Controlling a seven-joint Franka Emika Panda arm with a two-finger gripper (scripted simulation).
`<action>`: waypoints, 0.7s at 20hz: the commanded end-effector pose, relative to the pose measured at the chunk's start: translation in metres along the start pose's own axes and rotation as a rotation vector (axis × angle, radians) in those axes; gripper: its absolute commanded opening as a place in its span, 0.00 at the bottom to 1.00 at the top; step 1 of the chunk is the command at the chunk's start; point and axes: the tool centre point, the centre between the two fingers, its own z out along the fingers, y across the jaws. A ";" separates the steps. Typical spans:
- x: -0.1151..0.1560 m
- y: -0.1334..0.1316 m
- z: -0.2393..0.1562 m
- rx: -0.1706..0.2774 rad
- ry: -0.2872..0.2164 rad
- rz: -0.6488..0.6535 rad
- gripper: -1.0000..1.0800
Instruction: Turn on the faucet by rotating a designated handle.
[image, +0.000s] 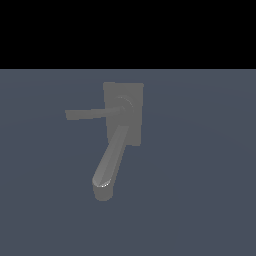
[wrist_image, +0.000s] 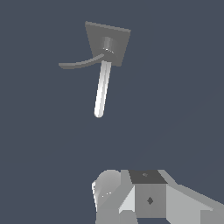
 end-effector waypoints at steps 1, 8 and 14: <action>0.000 0.000 0.000 0.000 0.000 0.000 0.00; 0.005 -0.002 -0.001 -0.025 0.015 -0.029 0.00; 0.007 -0.004 -0.006 -0.075 0.040 -0.028 0.00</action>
